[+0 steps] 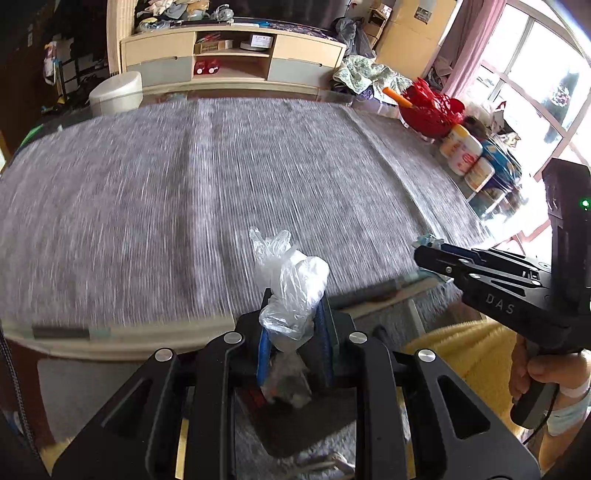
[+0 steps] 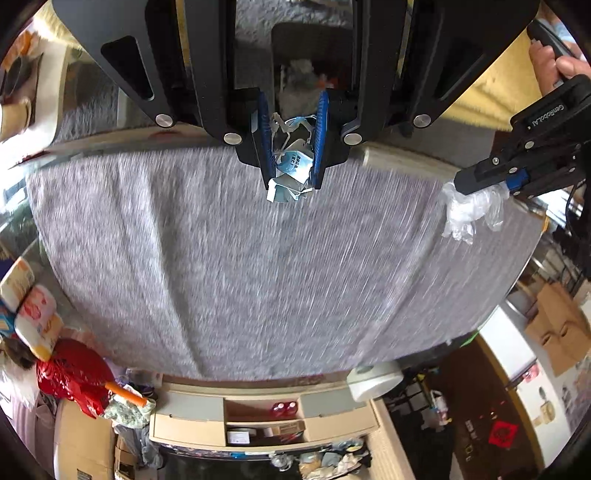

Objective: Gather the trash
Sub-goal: 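Lower both tools into the grey bin and open both to drop the items, then raise both open tools above the table edge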

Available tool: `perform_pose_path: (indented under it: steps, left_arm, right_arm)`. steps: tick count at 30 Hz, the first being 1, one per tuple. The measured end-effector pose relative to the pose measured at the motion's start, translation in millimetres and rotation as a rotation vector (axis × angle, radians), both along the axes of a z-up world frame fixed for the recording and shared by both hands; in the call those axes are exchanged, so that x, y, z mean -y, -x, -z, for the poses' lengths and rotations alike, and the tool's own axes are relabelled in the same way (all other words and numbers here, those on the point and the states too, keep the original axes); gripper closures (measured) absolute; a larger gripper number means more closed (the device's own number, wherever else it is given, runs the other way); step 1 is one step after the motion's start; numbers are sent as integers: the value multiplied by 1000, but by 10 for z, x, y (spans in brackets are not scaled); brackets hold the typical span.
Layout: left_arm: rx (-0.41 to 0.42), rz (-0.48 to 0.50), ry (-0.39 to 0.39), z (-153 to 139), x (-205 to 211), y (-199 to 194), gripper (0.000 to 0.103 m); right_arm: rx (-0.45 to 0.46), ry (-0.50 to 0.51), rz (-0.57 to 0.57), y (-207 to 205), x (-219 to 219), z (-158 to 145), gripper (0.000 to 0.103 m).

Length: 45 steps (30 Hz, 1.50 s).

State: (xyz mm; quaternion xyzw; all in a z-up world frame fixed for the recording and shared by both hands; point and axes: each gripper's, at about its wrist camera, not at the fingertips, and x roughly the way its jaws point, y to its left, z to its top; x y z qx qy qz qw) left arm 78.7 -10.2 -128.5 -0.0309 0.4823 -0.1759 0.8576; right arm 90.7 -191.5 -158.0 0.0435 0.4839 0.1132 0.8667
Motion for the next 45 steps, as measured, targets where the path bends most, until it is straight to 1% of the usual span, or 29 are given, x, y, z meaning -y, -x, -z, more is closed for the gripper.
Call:
perform_pose_path:
  steps: [3,7,12,17,25,30,37,38,40,41,42,43,44,45]
  left_arm:
    - [-7,8,-8,89,22,227,83]
    - [-35,22,-15,282,66,457,83]
    - [-63,24,-25,500,84,629,83]
    - [-123,29,-27,823,106,762,83]
    - [-218,37,-29,1329,181,820,83]
    - [-262,44,-27,1491,208,776,83]
    - [-305,43,-21,1612,194,712,79]
    - [-308,43,-21,1618,191,704,77]
    - [-313,39,-23,1639,175,687,72]
    - [-315,36,-23,1643,169,681,65]
    - [-315,35,-23,1645,162,674,57]
    - [-313,30,-24,1644,157,667,53]
    - [-310,26,-26,1639,155,664,46]
    - [-306,21,-29,1633,152,661,43]
  right_arm:
    - [-10,6,-13,178,-67,92,82]
    - [-34,2,-14,348,-117,257,82]
    - [-68,2,-13,535,-166,489,82]
    - [-116,-5,-18,633,-198,739,82]
    - [-189,-27,-37,628,-263,1112,81]
    - [-238,-40,-39,574,-304,1306,80]
    - [-268,-54,-32,463,-316,1379,79]
    - [-270,-53,-30,447,-314,1389,79]
    - [-276,-54,-23,431,-300,1406,72]
    - [-277,-58,-22,425,-289,1409,59]
    - [-274,-58,-19,417,-282,1408,51]
    - [-271,-56,-17,414,-276,1404,51]
    - [-268,-55,-14,410,-268,1398,50]
    - [-266,-55,-9,405,-261,1390,46]
